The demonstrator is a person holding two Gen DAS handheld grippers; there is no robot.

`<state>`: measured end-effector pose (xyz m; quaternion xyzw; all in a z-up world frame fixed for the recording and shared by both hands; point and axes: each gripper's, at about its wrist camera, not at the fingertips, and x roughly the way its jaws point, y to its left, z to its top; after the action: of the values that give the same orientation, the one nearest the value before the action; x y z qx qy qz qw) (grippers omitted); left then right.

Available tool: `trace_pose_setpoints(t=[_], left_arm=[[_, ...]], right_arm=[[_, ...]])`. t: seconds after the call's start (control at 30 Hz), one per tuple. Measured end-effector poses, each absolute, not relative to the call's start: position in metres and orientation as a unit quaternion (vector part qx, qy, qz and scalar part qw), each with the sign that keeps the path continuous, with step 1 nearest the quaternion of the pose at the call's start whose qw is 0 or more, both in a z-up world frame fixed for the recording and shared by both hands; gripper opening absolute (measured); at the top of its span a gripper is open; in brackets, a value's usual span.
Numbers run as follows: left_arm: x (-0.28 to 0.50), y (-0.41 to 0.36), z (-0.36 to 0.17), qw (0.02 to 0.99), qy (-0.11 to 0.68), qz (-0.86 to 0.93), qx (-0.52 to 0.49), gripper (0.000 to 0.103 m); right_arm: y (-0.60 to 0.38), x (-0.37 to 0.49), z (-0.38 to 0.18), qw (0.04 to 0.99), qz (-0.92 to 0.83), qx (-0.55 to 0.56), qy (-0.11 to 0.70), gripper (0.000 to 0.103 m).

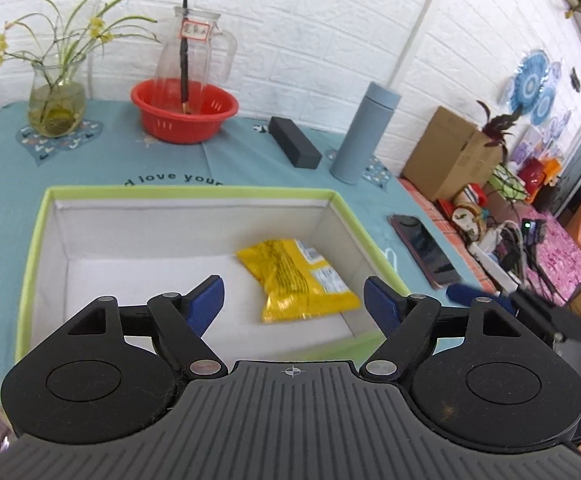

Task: Organize snacks
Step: 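Lower the yellow chip bag into the green box and open the left gripper, then grasp the yellow biscuit packet with red logo using the left gripper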

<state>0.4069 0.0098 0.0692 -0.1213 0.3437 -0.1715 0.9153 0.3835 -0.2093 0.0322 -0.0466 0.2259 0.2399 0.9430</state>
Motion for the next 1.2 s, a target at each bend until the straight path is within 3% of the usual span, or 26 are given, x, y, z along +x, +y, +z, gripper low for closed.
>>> trace_pose_setpoints(t=[0.37,0.63,0.67,0.73,1.2], left_arm=[[0.293,0.038,0.047,0.915,0.315,-0.163,-0.192,0.074],[0.272,0.046,0.038,0.907,0.325,-0.159,-0.216,0.074],[0.269,0.046,0.037,0.907,0.324,-0.162,-0.214,0.074],[0.266,0.046,0.036,0.909,0.322,-0.163,-0.209,0.075],[0.261,0.01,0.028,0.894,0.342,-0.214,-0.194,0.076]], right_arm=[[-0.203,0.278,-0.023,0.93,0.25,0.021,0.27,0.094],[-0.172,0.329,-0.043,0.914,0.253,0.03,0.317,0.094],[-0.174,0.333,-0.047,0.916,0.232,0.026,0.326,0.1],[-0.189,0.335,-0.051,0.913,0.215,0.049,0.343,0.1],[-0.246,0.247,-0.035,0.946,0.112,0.02,0.303,0.1]])
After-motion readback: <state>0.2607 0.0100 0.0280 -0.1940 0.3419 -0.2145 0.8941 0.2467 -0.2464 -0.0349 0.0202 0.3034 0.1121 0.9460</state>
